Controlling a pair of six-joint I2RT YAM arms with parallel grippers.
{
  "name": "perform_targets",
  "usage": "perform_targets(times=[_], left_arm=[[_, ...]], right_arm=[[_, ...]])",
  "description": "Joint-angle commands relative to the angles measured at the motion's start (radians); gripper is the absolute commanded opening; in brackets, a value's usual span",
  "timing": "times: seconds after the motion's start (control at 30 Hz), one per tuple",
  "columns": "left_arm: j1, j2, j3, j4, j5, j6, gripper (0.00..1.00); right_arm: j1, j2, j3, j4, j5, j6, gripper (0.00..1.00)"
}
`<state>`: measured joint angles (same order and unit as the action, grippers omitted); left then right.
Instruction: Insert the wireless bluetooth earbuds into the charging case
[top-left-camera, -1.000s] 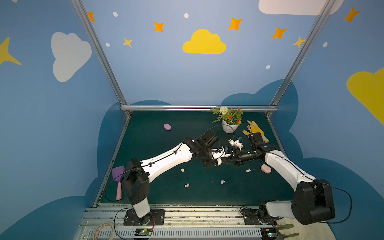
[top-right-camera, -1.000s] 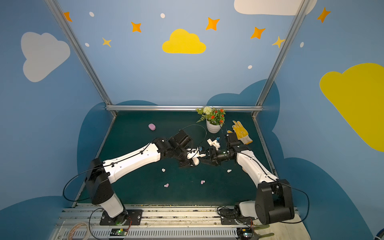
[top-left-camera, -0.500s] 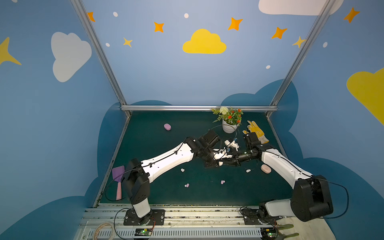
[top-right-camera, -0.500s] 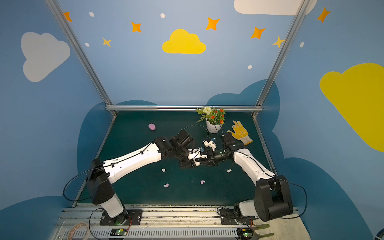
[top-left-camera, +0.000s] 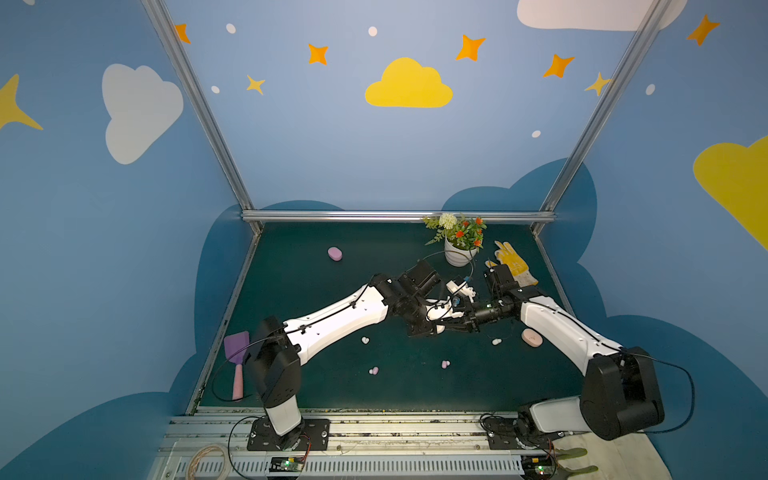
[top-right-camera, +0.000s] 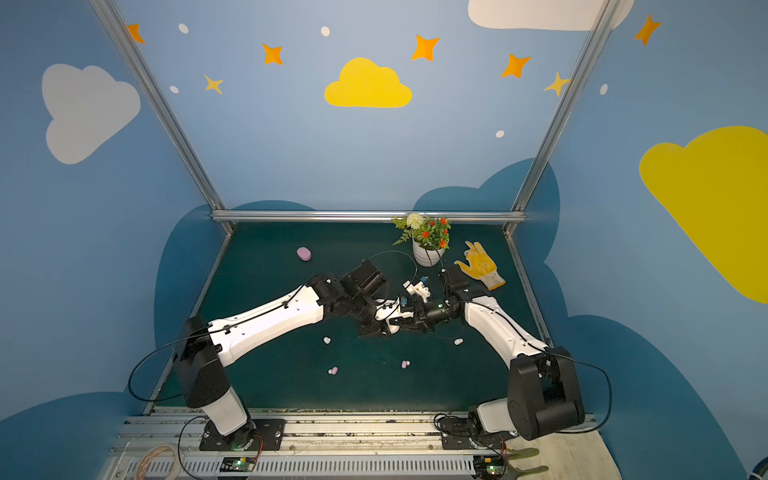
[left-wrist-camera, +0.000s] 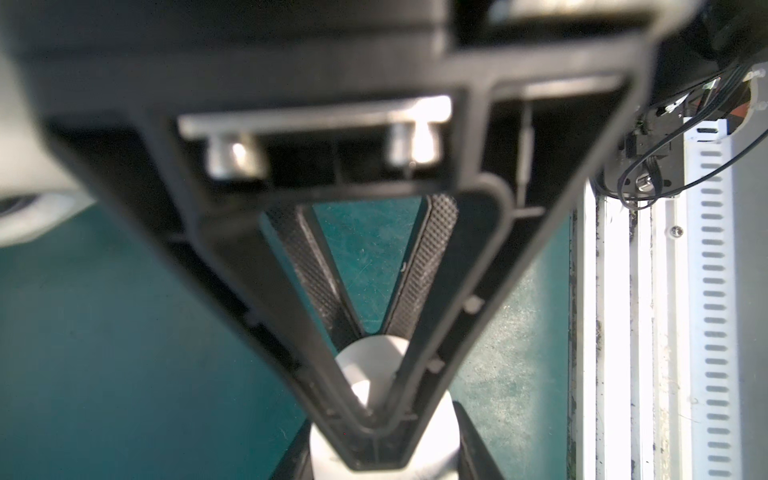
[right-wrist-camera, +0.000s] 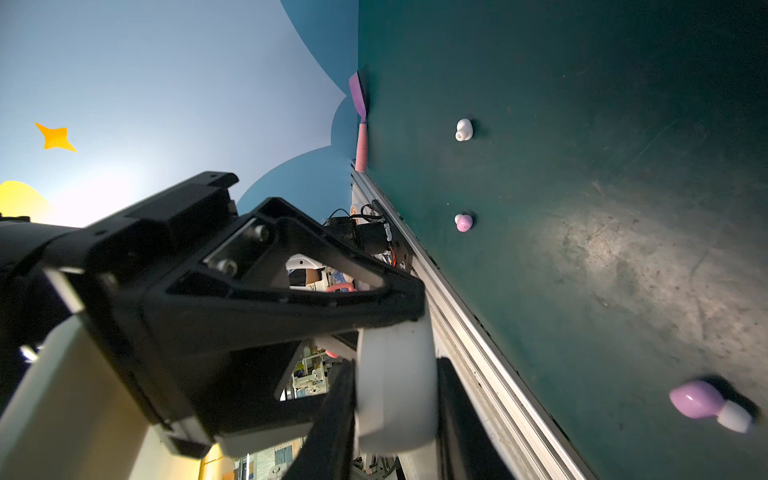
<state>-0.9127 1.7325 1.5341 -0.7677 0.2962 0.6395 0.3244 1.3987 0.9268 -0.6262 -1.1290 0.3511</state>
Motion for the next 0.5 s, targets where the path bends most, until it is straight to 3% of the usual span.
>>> perform_targets(times=[0.0,0.07,0.13,0.23,0.37,0.47], left_arm=[[-0.002,0.008,0.019,0.018,-0.024,0.007,0.21],[-0.003,0.005,0.02,0.019,-0.031,0.006,0.33],[-0.003,0.0,0.013,0.026,-0.04,-0.001,0.53],[-0.003,-0.026,-0.015,0.063,-0.052,-0.03,0.75],[0.0,-0.091,-0.117,0.189,-0.072,-0.129,0.9],[0.007,-0.144,-0.196,0.306,-0.077,-0.279,0.97]], right_arm=[[0.012,0.006,0.026,-0.033,-0.016,-0.007,0.2],[0.007,0.004,0.028,-0.033,-0.01,-0.002,0.19],[-0.006,-0.002,0.029,-0.032,0.006,0.007,0.19],[-0.044,-0.023,0.018,-0.018,0.03,0.031,0.2],[-0.1,-0.056,-0.016,0.025,0.055,0.08,0.2],[-0.141,-0.09,-0.051,0.1,0.069,0.144,0.19]])
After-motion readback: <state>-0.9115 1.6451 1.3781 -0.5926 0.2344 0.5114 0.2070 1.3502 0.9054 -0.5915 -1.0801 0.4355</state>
